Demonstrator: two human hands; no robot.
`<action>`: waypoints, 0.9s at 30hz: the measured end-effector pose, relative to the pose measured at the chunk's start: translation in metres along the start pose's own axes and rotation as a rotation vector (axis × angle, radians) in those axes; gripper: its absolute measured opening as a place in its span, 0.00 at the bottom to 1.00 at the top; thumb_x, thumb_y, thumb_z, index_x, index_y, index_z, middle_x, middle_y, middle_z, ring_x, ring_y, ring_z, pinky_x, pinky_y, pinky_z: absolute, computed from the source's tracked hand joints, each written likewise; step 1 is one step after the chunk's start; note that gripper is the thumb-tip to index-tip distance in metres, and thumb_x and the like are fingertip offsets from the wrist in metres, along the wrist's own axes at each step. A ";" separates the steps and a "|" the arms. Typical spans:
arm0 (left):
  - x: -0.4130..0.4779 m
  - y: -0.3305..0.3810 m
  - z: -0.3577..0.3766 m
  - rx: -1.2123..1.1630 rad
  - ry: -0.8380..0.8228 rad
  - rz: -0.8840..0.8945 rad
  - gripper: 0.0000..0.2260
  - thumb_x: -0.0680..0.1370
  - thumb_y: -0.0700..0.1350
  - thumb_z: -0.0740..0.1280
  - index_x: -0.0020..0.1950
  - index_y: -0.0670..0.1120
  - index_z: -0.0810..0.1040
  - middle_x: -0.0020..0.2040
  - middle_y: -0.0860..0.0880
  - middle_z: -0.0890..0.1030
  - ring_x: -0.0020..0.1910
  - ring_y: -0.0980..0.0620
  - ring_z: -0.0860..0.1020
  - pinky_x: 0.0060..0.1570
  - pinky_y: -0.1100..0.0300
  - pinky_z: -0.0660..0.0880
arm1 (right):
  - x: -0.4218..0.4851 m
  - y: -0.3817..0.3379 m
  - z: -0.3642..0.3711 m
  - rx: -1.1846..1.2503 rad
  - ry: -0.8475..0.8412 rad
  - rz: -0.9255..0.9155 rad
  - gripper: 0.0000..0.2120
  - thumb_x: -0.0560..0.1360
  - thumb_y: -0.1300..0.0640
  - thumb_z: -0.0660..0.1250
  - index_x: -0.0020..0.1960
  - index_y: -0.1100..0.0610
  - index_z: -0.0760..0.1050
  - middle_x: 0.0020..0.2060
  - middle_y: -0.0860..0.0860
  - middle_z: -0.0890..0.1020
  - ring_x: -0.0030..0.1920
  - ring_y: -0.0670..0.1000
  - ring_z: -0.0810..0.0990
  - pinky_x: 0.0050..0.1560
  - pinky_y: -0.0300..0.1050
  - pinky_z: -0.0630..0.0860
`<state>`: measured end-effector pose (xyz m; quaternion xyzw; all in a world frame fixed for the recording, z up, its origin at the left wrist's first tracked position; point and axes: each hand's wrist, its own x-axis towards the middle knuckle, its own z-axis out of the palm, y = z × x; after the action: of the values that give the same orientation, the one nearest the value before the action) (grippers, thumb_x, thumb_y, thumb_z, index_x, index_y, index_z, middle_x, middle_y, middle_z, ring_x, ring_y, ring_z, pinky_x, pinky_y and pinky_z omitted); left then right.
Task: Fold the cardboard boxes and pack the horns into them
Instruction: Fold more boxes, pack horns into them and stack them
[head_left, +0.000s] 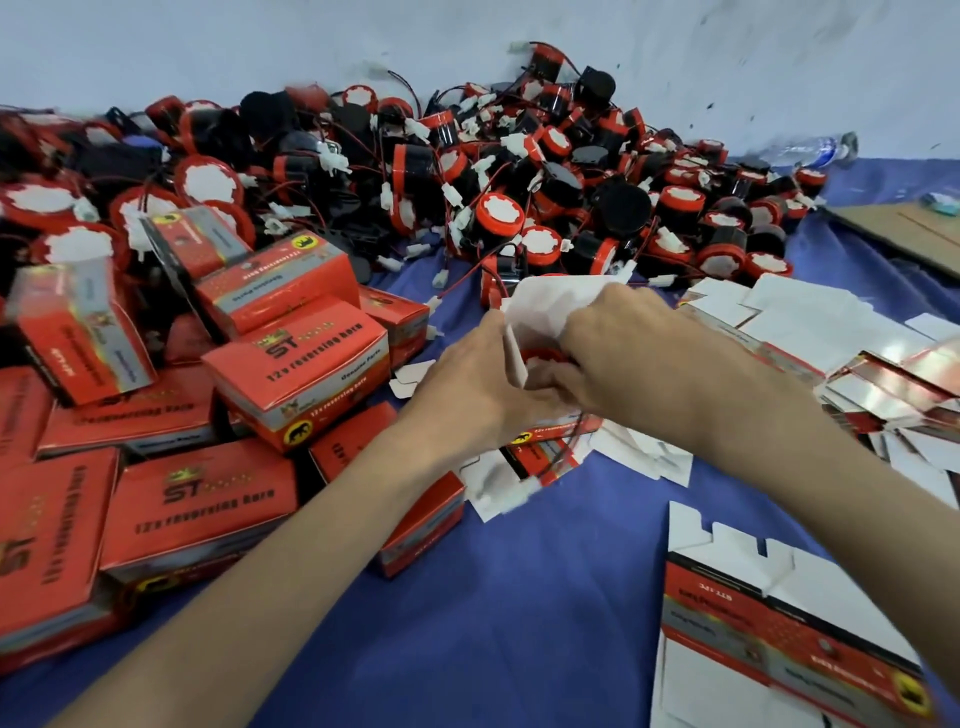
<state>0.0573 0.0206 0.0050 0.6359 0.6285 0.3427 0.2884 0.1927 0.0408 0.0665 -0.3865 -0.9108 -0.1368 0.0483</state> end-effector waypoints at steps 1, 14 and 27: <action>0.000 0.000 0.000 -0.004 0.001 -0.002 0.18 0.65 0.58 0.72 0.49 0.61 0.68 0.39 0.69 0.77 0.40 0.74 0.73 0.34 0.75 0.69 | 0.004 0.001 0.001 -0.016 -0.041 0.025 0.12 0.79 0.53 0.59 0.59 0.56 0.75 0.51 0.55 0.79 0.50 0.57 0.78 0.47 0.49 0.76; 0.003 0.008 -0.001 -0.040 -0.076 -0.122 0.29 0.59 0.59 0.71 0.57 0.50 0.74 0.48 0.49 0.82 0.50 0.48 0.80 0.53 0.43 0.77 | -0.004 0.010 0.019 0.438 -0.178 0.171 0.14 0.74 0.65 0.61 0.57 0.56 0.76 0.50 0.53 0.81 0.49 0.54 0.77 0.50 0.50 0.76; 0.002 0.005 -0.002 0.023 -0.051 -0.209 0.24 0.62 0.60 0.77 0.53 0.57 0.73 0.49 0.57 0.80 0.51 0.52 0.78 0.54 0.50 0.77 | -0.035 0.012 -0.009 0.219 0.032 0.299 0.14 0.70 0.64 0.67 0.55 0.58 0.80 0.47 0.55 0.83 0.49 0.59 0.79 0.50 0.52 0.76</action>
<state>0.0589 0.0218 0.0099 0.5787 0.6877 0.2874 0.3311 0.2251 0.0220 0.0710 -0.5079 -0.8517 -0.0341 0.1245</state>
